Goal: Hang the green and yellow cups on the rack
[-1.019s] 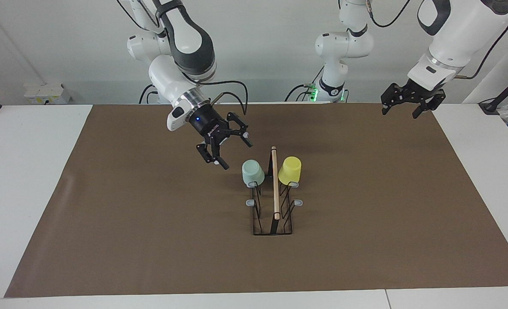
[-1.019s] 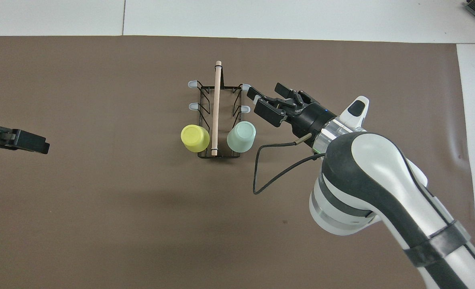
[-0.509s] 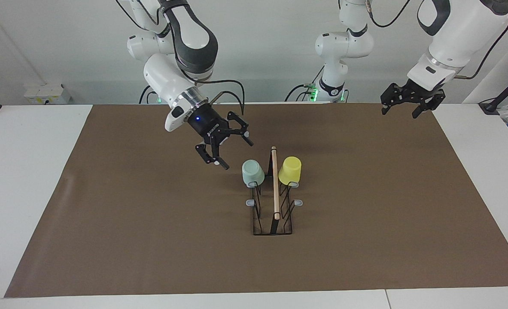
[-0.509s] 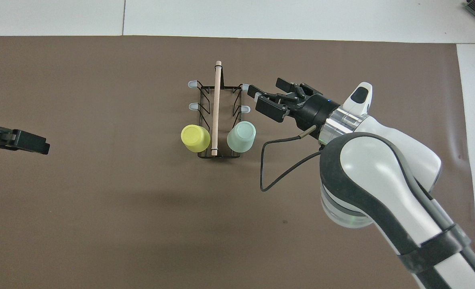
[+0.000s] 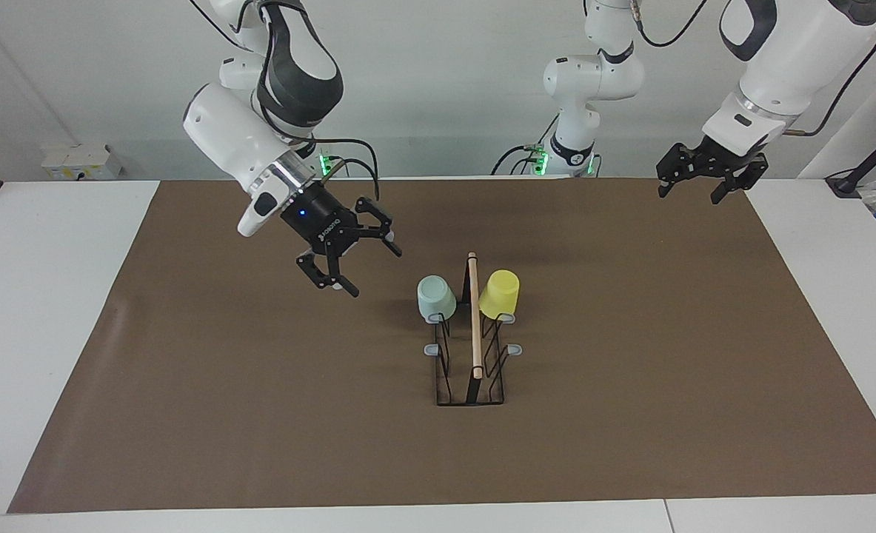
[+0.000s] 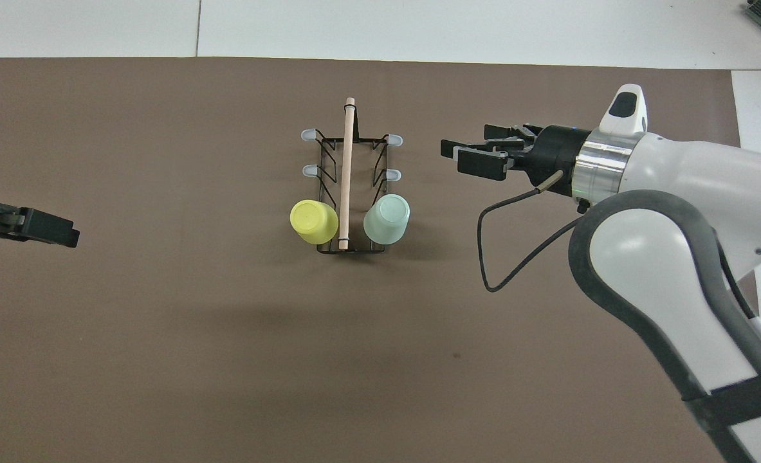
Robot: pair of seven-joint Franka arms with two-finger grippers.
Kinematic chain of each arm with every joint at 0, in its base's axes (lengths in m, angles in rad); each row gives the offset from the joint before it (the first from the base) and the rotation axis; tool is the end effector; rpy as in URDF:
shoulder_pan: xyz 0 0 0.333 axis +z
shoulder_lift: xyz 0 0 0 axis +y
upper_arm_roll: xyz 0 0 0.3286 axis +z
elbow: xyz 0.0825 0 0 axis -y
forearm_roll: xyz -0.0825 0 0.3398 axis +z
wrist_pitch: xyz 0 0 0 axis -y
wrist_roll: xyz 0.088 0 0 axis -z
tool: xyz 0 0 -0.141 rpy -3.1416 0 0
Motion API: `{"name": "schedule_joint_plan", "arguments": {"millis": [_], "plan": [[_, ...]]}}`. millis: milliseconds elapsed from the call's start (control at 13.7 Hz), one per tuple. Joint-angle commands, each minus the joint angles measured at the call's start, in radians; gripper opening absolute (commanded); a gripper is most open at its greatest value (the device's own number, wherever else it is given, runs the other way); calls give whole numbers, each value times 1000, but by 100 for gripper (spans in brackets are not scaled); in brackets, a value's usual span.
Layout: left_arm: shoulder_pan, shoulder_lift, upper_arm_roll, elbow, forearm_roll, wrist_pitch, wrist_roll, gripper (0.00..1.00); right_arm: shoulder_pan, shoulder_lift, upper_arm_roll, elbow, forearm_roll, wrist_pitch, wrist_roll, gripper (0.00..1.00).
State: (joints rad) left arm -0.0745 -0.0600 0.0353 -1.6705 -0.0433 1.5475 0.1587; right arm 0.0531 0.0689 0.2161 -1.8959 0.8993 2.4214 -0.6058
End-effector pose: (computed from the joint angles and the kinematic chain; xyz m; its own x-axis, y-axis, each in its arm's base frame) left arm 0.4838 -0.0247 0.5888 0.9787 -0.1976 -0.0550 -0.1946 -0.9794 0.0548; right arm 0.5689 0.1755 0.5237 0.8256 0.0845 0.5578 0.4182 -0.7552 -0.5047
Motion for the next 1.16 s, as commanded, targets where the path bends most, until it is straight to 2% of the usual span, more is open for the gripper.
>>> {"name": "schedule_joint_plan", "arguments": {"millis": [0,218,582,800,1092], "plan": [[-10,-27,6,-28,23,5,-14,100,-70,-58,0,-6,-135,-180,92,100],[-10,-27,6,-28,23,5,-14,100,-140,-118,0,-20,-322,-396,179,100],[-10,-27,5,-25,23,6,-13,100,-213,-181,0,-23,-521,-671,313,100],[-10,-20,5,-15,29,16,-5,100,-269,-242,0,-25,-660,-769,321,100],[-8,-8,3,20,42,19,4,100,-354,-334,2,-23,-735,-904,296,100]]}}
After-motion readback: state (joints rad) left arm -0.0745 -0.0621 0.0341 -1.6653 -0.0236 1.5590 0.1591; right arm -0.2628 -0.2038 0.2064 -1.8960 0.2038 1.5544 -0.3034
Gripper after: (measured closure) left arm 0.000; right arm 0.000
